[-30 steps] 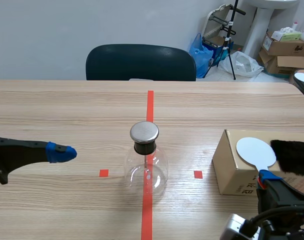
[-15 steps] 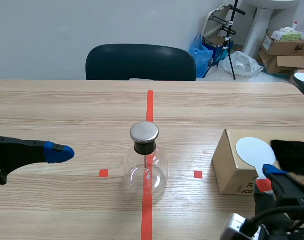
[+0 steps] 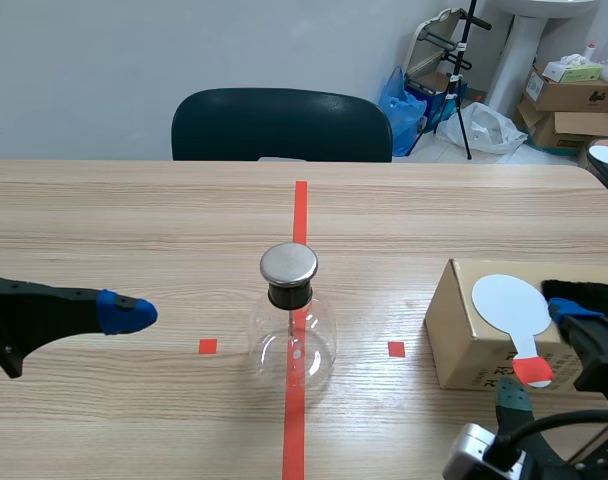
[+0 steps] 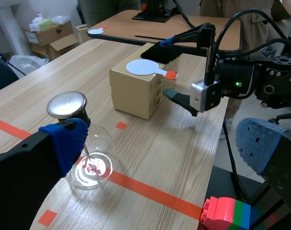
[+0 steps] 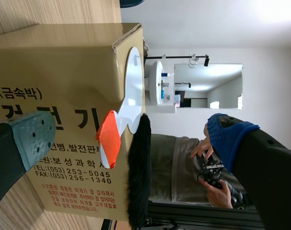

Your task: Do the electroscope experiment

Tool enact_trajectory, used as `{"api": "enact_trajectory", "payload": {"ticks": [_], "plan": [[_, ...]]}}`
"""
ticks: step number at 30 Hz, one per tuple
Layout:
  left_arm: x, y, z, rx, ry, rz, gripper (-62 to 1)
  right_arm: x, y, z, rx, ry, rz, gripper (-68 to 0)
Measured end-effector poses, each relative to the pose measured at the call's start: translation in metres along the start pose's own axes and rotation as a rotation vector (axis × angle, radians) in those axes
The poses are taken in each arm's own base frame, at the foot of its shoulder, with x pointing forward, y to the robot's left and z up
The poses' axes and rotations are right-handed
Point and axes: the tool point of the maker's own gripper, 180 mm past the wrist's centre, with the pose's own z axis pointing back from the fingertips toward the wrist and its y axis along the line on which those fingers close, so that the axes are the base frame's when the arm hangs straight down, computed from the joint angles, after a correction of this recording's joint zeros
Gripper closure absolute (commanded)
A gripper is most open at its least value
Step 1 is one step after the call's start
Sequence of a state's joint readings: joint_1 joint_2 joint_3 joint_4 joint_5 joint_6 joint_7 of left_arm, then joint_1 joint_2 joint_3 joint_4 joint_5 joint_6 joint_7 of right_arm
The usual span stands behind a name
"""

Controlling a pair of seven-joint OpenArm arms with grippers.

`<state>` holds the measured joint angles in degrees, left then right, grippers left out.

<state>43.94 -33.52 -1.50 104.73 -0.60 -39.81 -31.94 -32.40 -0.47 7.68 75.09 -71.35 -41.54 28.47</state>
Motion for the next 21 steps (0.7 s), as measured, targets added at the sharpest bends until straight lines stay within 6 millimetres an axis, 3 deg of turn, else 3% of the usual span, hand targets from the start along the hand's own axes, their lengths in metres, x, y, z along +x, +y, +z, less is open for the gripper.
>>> {"api": "enact_trajectory", "payload": {"ticks": [21], "plan": [[0.0049,0.0014,0.0001,0.007,-0.027,0.010,-62.3,0.0000,0.0000,0.0000,0.000,0.000,0.000,-67.9]]}}
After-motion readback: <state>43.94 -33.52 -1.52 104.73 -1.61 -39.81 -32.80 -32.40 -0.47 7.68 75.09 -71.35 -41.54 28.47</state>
